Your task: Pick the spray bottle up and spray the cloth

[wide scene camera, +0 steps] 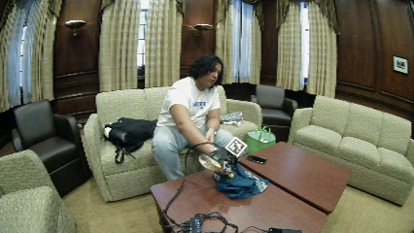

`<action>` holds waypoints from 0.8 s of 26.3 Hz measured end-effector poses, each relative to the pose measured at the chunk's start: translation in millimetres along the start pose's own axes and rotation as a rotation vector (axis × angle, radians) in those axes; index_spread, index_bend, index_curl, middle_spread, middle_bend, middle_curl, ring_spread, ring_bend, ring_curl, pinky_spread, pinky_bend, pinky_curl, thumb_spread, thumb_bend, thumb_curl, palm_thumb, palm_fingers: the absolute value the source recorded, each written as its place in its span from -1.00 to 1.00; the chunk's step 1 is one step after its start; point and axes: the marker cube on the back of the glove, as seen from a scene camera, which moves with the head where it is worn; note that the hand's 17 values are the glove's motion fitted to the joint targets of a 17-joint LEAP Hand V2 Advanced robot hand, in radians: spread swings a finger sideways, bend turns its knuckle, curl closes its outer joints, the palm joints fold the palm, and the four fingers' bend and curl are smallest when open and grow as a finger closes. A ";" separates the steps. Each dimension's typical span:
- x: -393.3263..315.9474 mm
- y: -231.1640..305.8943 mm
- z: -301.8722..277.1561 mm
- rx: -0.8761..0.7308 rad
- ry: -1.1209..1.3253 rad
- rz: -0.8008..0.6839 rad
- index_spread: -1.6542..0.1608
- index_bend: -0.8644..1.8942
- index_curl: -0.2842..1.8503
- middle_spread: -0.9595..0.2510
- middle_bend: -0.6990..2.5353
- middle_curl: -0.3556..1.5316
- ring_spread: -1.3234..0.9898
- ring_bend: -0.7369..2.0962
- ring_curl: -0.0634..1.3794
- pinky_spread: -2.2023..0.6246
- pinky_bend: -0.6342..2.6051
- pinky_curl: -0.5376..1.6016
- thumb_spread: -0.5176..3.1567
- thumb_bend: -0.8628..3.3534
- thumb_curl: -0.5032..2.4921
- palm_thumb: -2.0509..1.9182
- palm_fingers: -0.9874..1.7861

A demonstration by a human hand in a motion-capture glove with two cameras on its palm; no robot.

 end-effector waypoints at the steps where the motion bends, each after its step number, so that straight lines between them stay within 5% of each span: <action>1: 5.8 -2.1 -2.2 0.003 -0.006 -0.003 0.60 -0.04 -0.18 0.28 -0.17 -0.01 -0.04 0.06 -0.19 0.34 -0.28 -0.07 -0.57 -0.60 -0.14 0.50 0.69; 21: 140.0 33.6 -135.0 0.345 -0.721 0.064 0.59 -0.06 -0.17 0.28 -0.17 -0.01 -0.05 0.05 -0.20 0.34 -0.28 -0.07 -0.56 -0.60 -0.12 0.50 0.69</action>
